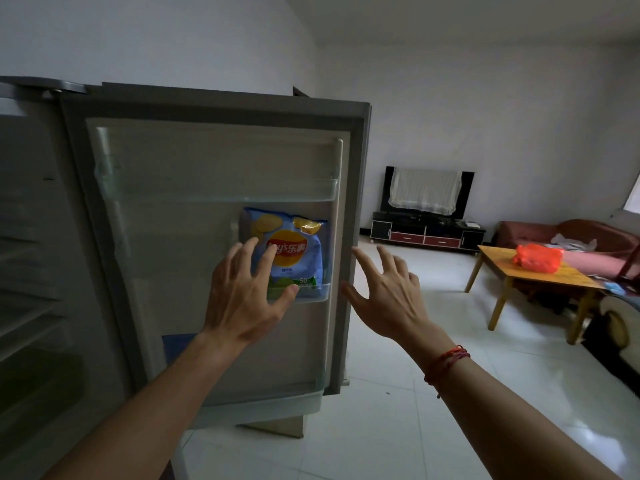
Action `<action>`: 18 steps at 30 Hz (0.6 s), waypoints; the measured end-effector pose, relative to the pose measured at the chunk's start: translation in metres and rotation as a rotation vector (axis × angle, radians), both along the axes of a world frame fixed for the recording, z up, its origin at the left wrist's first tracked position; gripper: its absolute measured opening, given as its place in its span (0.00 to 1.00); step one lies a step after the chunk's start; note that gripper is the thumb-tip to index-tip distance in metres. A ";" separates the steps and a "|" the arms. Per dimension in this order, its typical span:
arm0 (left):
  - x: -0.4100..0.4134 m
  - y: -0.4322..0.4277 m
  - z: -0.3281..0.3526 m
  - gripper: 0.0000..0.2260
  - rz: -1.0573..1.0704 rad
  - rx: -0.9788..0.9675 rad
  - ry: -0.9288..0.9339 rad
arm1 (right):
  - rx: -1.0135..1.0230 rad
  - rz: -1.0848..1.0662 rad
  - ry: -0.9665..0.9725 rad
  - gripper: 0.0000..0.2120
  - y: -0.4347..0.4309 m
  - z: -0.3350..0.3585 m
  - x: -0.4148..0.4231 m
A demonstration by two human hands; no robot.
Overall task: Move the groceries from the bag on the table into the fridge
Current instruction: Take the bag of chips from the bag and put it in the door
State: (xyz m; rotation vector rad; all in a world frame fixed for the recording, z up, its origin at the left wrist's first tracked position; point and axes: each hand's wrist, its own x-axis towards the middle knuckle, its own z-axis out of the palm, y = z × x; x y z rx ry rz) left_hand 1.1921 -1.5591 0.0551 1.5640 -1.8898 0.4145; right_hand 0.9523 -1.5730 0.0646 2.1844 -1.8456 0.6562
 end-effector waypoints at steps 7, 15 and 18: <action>-0.049 -0.015 -0.011 0.34 -0.165 -0.047 0.040 | 0.032 -0.116 0.005 0.35 0.017 -0.004 -0.048; -0.111 -0.034 -0.013 0.35 -0.366 -0.022 -0.008 | 0.007 -0.362 -0.006 0.34 0.059 -0.004 -0.092; -0.136 -0.032 -0.017 0.34 -0.476 -0.014 -0.007 | 0.005 -0.468 -0.012 0.34 0.086 -0.009 -0.110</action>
